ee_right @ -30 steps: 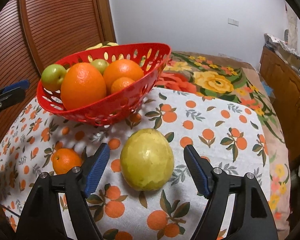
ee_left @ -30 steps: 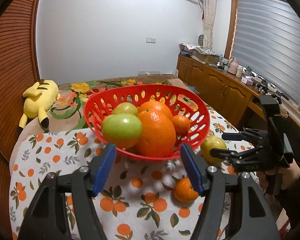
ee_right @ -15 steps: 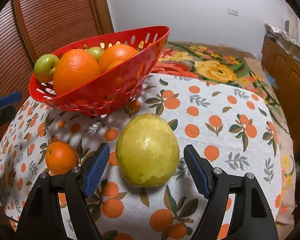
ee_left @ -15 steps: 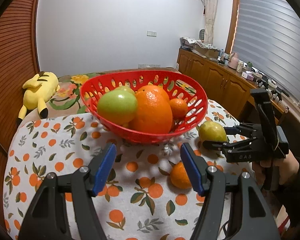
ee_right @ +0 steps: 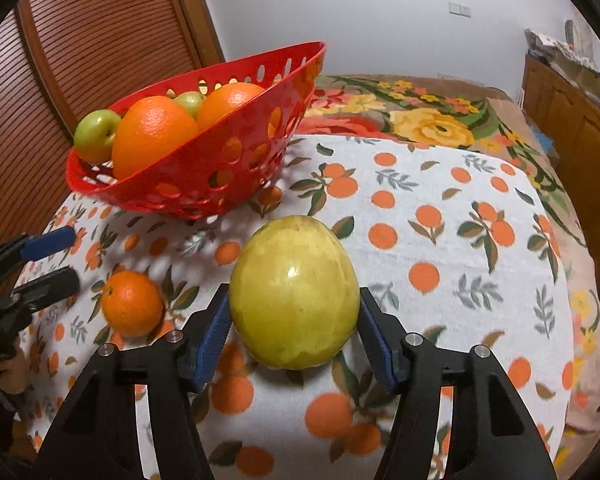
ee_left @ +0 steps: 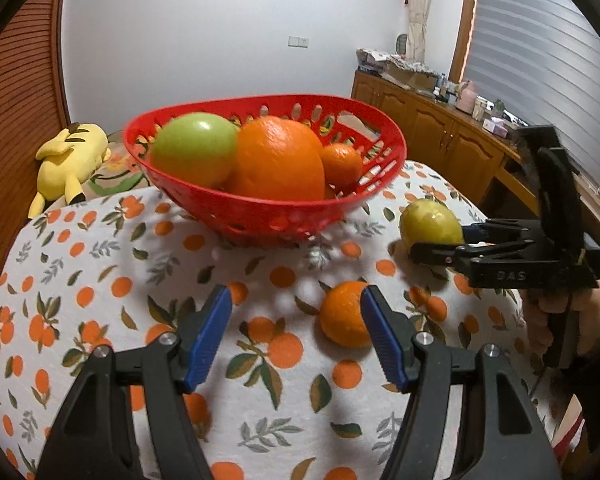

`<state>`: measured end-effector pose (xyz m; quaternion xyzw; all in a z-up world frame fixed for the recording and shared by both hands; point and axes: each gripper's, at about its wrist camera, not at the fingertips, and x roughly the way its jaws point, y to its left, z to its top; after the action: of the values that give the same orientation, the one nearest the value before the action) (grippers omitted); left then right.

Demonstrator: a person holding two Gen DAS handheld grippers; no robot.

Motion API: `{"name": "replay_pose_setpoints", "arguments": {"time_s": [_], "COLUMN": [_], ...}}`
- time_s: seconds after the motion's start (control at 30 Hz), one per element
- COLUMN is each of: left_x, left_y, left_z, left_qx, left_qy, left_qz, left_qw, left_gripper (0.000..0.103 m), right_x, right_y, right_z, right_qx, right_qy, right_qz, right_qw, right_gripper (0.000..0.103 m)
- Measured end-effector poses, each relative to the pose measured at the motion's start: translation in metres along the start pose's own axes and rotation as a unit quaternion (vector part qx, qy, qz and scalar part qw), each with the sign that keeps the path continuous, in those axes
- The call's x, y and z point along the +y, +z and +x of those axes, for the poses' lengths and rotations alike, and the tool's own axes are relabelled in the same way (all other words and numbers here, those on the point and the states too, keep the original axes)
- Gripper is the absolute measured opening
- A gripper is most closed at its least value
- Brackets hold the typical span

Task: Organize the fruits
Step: 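Close the right tool on the yellow pomelo while the left tool grasps the small orange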

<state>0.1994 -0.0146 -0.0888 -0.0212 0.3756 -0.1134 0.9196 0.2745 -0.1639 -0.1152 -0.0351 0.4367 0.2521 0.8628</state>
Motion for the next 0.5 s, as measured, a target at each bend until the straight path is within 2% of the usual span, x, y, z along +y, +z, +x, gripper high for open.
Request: {"name": "replay_pose_setpoints", "arguments": {"time_s": [0.23, 0.5], "left_x": [-0.015, -0.029], "left_y": [-0.005, -0.004], "left_z": [0.008, 0.014], "left_qx": [0.01, 0.021], "left_qy": [0.0, 0.001], "left_qz": [0.009, 0.026], "left_qw": [0.9999, 0.9994], "left_gripper": [0.067, 0.067], "right_x": [0.013, 0.018], "right_y": [-0.024, -0.04], "right_z": [-0.028, -0.036], "right_qx": [-0.025, -0.038], "right_qy": [-0.007, -0.01], "right_qz": [-0.006, -0.001], "right_qw": [1.0, 0.999], "right_gripper": [0.062, 0.062]}}
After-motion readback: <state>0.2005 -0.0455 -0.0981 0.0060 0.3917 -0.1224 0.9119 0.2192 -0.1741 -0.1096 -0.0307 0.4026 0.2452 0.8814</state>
